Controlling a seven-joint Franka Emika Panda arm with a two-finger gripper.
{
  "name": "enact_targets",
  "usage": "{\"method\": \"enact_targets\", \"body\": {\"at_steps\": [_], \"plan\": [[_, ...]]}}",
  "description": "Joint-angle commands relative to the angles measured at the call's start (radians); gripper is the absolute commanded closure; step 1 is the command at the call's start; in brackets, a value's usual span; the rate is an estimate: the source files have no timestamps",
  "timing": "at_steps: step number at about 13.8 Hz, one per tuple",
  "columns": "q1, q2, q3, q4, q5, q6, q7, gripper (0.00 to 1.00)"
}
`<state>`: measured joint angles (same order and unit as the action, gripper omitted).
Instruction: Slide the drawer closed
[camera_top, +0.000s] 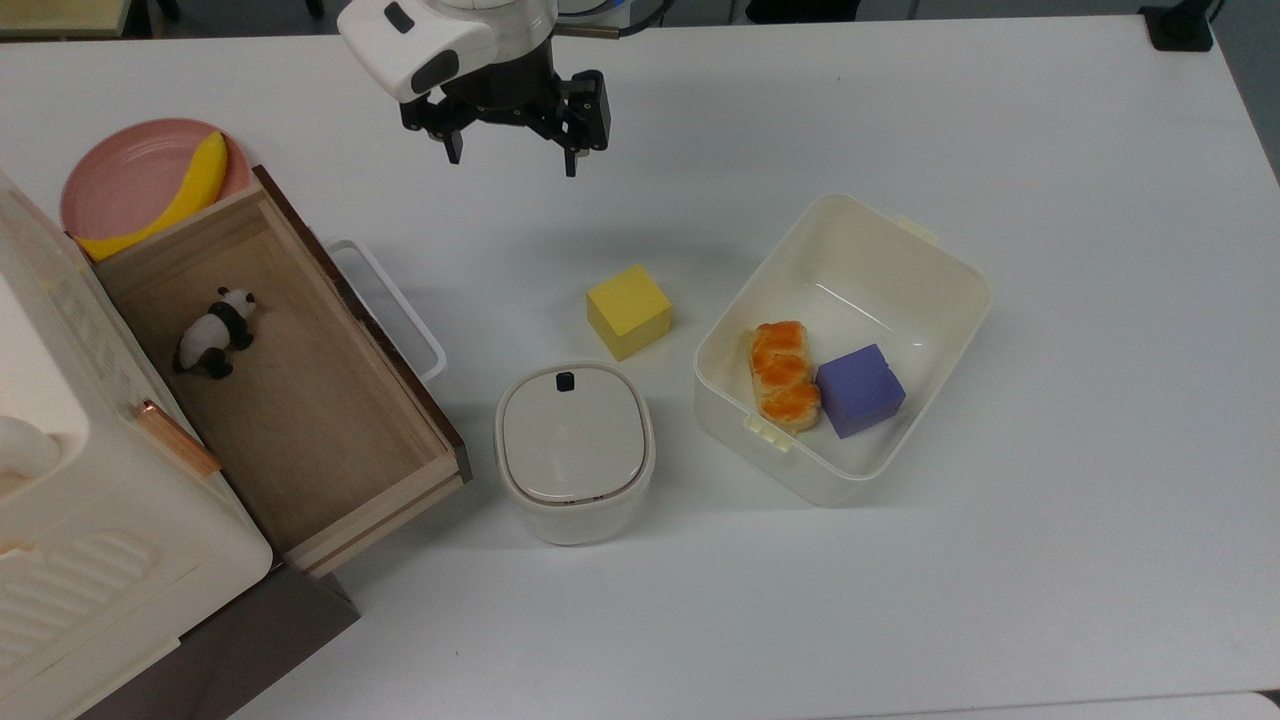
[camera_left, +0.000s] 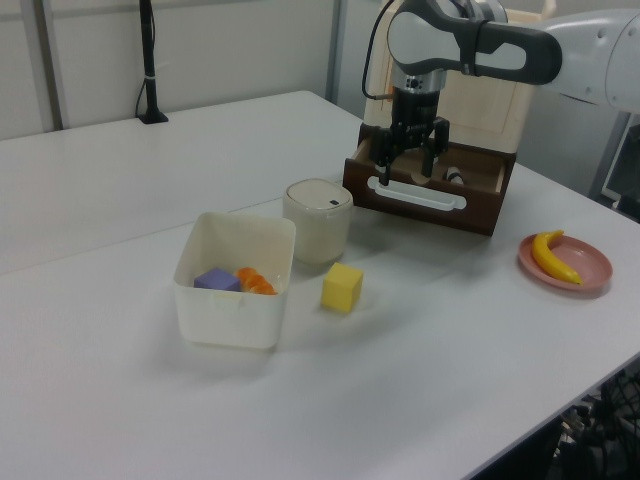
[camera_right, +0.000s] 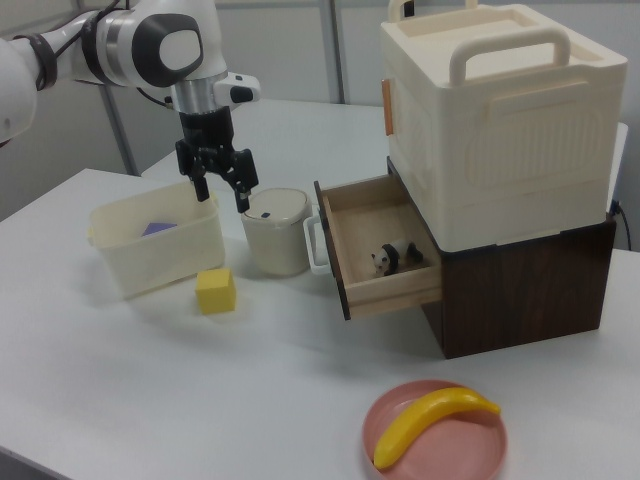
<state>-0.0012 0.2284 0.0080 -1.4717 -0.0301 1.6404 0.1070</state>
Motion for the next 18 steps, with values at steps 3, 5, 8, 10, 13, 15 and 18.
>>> {"method": "enact_targets", "body": {"at_steps": [3,5,8,10,13,15,18], "plan": [[0.003,-0.021,-0.006,-0.025,-0.002,-0.005,0.013,0.0],[0.004,-0.02,-0.006,-0.027,-0.002,-0.005,0.011,0.0],[0.006,-0.018,-0.006,-0.029,-0.002,-0.005,0.011,0.0],[0.004,-0.018,-0.006,-0.029,0.001,-0.004,0.011,0.01],[0.003,-0.014,-0.006,-0.027,0.003,-0.004,0.007,0.22],[0.004,-0.012,-0.006,-0.029,0.004,-0.002,0.006,0.51],[0.004,-0.012,-0.005,-0.03,0.006,-0.002,0.006,0.79]]}}
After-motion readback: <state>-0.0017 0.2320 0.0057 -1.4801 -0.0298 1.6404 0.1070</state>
